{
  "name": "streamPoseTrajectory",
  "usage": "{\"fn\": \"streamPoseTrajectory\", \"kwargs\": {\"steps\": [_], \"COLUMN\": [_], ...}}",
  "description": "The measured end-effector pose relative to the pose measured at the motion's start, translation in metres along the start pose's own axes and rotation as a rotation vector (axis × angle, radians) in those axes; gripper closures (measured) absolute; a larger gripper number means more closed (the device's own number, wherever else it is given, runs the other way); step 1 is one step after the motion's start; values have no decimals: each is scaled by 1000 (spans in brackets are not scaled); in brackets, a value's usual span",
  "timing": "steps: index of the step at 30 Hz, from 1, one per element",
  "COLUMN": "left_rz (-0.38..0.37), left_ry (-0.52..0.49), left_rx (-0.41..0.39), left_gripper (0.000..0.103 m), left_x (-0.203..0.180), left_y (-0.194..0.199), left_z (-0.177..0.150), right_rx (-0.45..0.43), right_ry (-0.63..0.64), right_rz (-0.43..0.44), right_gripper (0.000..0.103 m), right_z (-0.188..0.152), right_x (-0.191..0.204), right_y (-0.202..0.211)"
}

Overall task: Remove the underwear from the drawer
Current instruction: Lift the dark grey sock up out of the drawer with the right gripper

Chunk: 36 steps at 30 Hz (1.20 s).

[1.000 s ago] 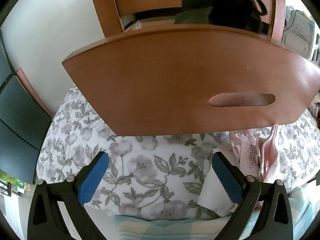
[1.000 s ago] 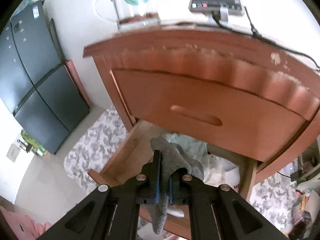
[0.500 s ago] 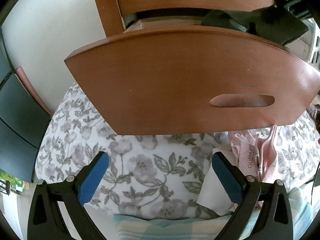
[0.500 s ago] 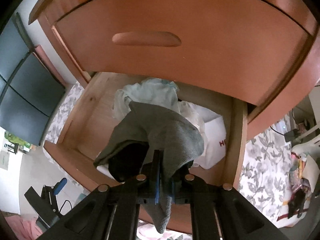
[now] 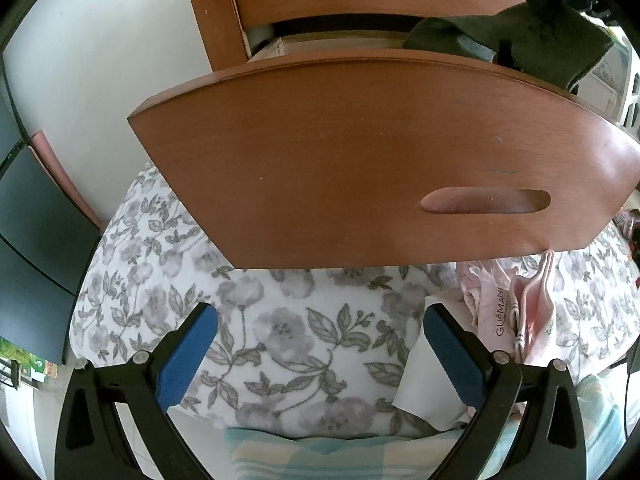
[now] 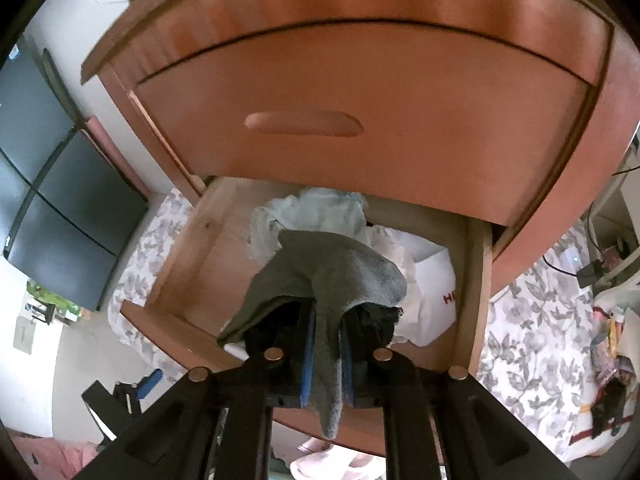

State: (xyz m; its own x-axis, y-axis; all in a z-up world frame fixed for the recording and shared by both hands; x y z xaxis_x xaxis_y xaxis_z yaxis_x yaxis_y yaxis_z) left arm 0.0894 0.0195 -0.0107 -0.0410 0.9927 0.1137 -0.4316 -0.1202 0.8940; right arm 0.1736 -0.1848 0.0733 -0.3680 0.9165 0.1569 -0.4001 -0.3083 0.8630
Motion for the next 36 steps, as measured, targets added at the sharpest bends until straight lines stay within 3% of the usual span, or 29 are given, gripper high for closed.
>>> {"fn": "streamPoseTrajectory", "kwargs": {"steps": [8,15,24,36], "left_rz": [-1,0,0,6], "left_ry": [2,1,2,16], "left_rx": [2,3,5,1], "left_gripper": [1,1,1,1], "left_x": [-1,-1,-1,3], "left_y": [0,0,0,4], "left_z": [-1,-1,-1,-2], "right_rx": [9,-126,-303,-472], "right_ry": [56,75,135,176], "right_rz": [-2,80,73,25], "right_gripper": [99,100,100,100], "right_z": [-2,17,30,23], "right_x": [15,26,53,72], "right_y": [-3,34,102,187]}}
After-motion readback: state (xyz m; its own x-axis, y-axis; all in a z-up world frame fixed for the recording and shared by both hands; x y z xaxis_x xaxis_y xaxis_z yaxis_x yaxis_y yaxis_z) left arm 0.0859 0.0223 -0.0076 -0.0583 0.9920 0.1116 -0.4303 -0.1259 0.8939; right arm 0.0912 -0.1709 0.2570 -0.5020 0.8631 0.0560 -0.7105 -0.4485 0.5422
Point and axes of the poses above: each gripper's, at about its wrist camera, not at the fingertips, and y roughly against the way its jaws point, x to its left, z to its top, the point moved 3 cm from there along -y, roughly the way its jaws point, and after that the axes turned 8 degrees about x, right-handed, at the moved point
